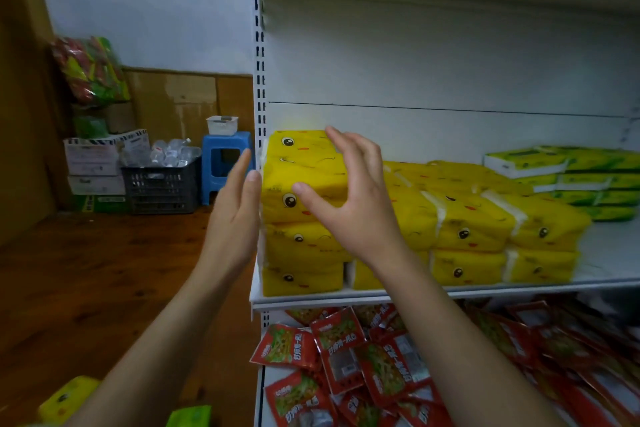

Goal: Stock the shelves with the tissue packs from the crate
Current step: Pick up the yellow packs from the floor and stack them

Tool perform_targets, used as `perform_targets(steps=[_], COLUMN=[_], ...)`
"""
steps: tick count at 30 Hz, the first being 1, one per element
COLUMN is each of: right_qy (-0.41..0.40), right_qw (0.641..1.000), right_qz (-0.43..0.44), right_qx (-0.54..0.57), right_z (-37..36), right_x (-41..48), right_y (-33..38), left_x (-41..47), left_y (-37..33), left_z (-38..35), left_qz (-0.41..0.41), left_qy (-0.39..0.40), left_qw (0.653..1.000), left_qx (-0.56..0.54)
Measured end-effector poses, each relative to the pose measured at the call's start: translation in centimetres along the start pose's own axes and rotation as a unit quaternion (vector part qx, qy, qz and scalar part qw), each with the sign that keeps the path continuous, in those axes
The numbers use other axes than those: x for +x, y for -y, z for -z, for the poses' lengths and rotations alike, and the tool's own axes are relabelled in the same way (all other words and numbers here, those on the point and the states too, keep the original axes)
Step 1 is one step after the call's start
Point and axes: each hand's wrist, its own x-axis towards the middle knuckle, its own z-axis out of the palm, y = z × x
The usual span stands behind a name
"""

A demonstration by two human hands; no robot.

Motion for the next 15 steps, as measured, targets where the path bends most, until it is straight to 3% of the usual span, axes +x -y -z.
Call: perform_targets(steps=[9,15], right_qy=[0.051,0.13], right_qw=[0.993,0.978], right_qz=[0.076,0.058], right_qx=[0.069,0.155], right_z=[-4.6,-11.4], right_x=[-0.1,-1.8], right_y=[4.7,7.7], left_x=[0.0,-1.6], left_y=[2.0,6.2], left_z=[7.1,15.2], left_qz=[0.003,0.04], left_qy=[-0.078,-0.13], left_qw=[0.995,0.986], left_qx=[0.054,0.099])
